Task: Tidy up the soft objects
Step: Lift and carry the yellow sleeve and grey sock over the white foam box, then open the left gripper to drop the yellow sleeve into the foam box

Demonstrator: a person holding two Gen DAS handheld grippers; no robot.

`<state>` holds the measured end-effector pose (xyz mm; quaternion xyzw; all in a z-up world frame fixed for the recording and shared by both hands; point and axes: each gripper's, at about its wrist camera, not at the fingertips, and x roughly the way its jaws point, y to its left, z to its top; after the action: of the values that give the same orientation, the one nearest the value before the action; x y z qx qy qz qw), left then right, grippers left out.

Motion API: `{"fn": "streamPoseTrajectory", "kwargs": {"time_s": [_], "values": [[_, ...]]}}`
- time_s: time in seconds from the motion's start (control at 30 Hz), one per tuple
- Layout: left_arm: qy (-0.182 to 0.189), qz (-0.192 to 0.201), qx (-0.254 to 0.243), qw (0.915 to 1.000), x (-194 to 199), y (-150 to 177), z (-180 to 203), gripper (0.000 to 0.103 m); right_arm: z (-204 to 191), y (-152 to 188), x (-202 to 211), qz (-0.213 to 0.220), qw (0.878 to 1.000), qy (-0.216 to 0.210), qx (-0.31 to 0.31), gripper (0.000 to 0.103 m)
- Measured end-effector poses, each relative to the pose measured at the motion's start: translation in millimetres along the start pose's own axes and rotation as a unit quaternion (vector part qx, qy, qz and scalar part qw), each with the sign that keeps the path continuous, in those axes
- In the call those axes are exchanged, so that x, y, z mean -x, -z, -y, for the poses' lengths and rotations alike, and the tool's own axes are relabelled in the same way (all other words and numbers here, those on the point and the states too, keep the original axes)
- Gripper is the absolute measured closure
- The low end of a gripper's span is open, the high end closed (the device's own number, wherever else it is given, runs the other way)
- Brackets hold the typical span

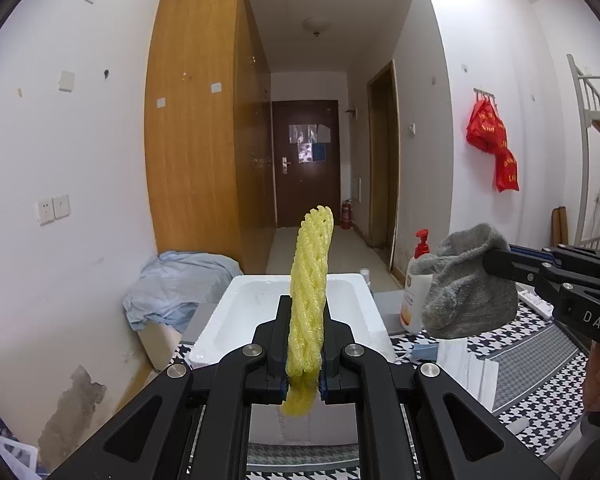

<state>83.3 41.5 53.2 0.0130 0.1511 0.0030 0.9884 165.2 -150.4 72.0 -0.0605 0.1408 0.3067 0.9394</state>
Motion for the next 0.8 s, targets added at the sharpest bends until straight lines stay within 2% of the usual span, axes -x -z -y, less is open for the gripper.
{"fn": "streamPoseTrajectory", "kwargs": {"time_s": [0.27, 0.8], "values": [[-0.004, -0.011, 0.005, 0.9999, -13, -1, -9, 0.092, -10, -8, -15, -0.004, 1.0, -0.006, 0.012, 0.091], [0.036, -0.049, -0.001, 0.9982, -70, -8, -15, 0.092, -12, -13, -31, -0.012, 1.0, 0.022, 0.004, 0.091]]}}
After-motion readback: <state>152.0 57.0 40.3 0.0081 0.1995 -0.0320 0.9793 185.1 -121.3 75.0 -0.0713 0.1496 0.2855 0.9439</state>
